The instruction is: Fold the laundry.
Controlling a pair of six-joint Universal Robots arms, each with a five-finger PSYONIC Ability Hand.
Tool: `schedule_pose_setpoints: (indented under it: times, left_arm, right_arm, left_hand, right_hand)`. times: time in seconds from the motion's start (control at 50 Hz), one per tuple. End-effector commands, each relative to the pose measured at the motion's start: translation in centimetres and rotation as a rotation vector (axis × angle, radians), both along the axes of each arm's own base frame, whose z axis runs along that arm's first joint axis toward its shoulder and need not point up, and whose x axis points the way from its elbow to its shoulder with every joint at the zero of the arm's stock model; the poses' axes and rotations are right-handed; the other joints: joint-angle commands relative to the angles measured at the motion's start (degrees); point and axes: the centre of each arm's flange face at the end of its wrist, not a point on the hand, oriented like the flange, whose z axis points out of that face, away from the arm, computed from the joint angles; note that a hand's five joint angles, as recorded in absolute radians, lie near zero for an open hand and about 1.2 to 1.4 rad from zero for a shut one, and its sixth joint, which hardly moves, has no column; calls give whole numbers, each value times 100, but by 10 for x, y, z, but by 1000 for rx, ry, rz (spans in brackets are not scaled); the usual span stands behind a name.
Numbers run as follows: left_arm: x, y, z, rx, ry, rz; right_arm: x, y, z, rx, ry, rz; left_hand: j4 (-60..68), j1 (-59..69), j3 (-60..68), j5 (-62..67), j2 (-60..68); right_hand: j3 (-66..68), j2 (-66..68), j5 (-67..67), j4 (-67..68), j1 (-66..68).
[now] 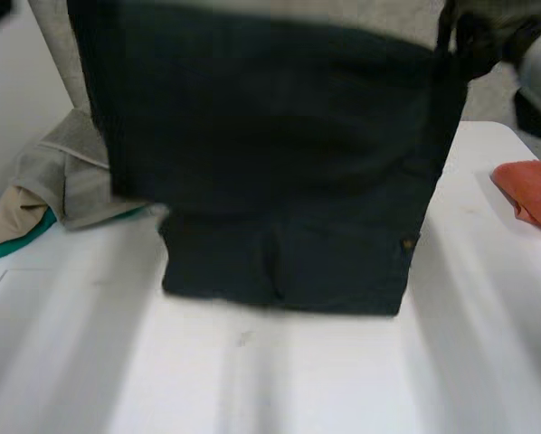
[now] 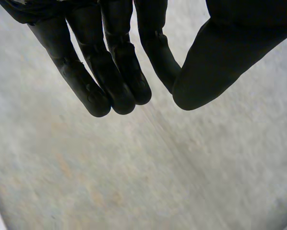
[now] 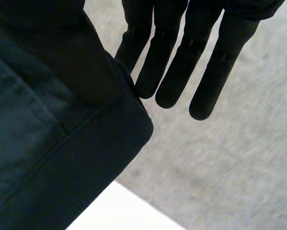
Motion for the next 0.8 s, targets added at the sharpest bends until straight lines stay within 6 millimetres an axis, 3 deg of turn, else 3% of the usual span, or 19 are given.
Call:
schedule_pose_setpoints:
  times: [0.02, 0.04, 0.12, 0.2, 0.28, 0.34, 0.42, 0.5, 0.52, 0.58, 0.64, 0.8]
  left_arm:
    - [-37, -79, -74, 129, -72, 21]
    - [-46, -94, -96, 162, -93, 19]
    - [-64, -128, -142, 196, -122, 10]
    - [-75, -156, -177, 169, -139, 31]
    - [-74, -169, -185, 150, -130, 48]
    - [-73, -169, -180, 147, -113, 41]
    - [-78, -152, -170, 172, -113, 8]
    - [-81, -133, -171, 202, -158, -12]
    - [-81, -130, -172, 207, -169, -15]
    - [-82, -110, -180, 256, -220, -35]
    - [-83, -88, -190, 313, -275, -64]
    - [-88, 8, -250, 486, -546, -234]
  right_arm:
    - [26, -33, -65, 109, 62, -48]
    - [33, -40, -82, 119, 78, -59]
    - [46, -57, -119, 116, 120, -94]
    - [54, -78, -139, 29, 110, -137]
    - [65, -97, -156, -69, 123, -146]
    - [71, -105, -164, -127, 153, -152]
    - [74, -116, -172, -183, 187, -158]
    - [71, -130, -173, -213, 167, -183]
    - [71, -132, -173, -215, 166, -185]
    - [68, -133, -177, -180, 190, -196]
    - [63, -129, -181, -115, 230, -194]
    - [39, -100, -183, 118, 297, -117]
  left_hand:
    - [1159, 1357, 1204, 1234, 1165]
    - [1159, 1357, 1204, 1234, 1165]
    - [1159, 1357, 1204, 1234, 1165]
    - [1159, 1357, 1204, 1234, 1165]
    - [1159, 1357, 1204, 1234, 1165]
    - [-364, -167, -319, -290, -358]
    - [-3456, -3258, -3411, -3381, -3449]
    - [-4270, -4072, -4225, -4195, -4264]
    - [-4339, -4141, -4294, -4264, -4333]
    - [-4407, -4209, -4361, -4332, -4400]
    - [-4474, -4276, -4429, -4399, -4468]
    - [-4206, -4009, -4161, -4132, -4200]
  right_hand:
    - [1223, 1288, 1239, 1153, 1752]
    - [1223, 1288, 1239, 1153, 1752]
    - [1223, 1288, 1239, 1153, 1752]
    - [1223, 1288, 1239, 1153, 1752]
    - [1223, 1288, 1239, 1153, 1752]
    - [1223, 1288, 1239, 1153, 1752]
    - [1223, 1288, 1239, 1153, 1752]
    - [1223, 1288, 1239, 1153, 1752]
    - [221, 286, 237, 151, 750]
    - [-5777, -5712, -5761, -5847, -5248]
    - [-5777, -5712, -5761, -5847, -5248]
    - [-5777, -5712, -5761, -5847, -5248]
